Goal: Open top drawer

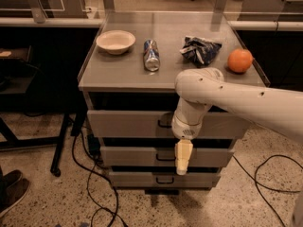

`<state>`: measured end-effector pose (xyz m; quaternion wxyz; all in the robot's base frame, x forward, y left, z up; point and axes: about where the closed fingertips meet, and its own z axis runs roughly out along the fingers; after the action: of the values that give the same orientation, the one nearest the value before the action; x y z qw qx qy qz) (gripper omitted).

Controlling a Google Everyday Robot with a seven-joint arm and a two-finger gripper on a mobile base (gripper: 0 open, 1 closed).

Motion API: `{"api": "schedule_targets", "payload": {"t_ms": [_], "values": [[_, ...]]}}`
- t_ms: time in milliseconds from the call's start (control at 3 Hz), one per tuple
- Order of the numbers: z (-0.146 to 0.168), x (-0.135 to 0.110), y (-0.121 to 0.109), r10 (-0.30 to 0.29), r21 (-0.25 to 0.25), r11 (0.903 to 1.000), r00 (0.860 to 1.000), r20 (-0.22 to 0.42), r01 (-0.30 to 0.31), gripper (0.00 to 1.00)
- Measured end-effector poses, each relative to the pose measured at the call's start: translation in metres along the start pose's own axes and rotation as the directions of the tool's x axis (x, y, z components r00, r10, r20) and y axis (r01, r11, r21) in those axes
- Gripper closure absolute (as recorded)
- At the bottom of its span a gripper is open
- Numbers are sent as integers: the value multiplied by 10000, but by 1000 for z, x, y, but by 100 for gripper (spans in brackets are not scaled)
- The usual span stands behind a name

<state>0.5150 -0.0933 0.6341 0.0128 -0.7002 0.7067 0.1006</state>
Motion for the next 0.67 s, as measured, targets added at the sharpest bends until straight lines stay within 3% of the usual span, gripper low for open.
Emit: {"api": "schedule_targets", "payload": {"t_ms": [333, 667], "values": [[-1, 0, 0, 1, -3, 10000, 10000, 2, -1, 0], [-32, 16, 61, 269, -2, 9996, 9981, 558, -270, 0]]}}
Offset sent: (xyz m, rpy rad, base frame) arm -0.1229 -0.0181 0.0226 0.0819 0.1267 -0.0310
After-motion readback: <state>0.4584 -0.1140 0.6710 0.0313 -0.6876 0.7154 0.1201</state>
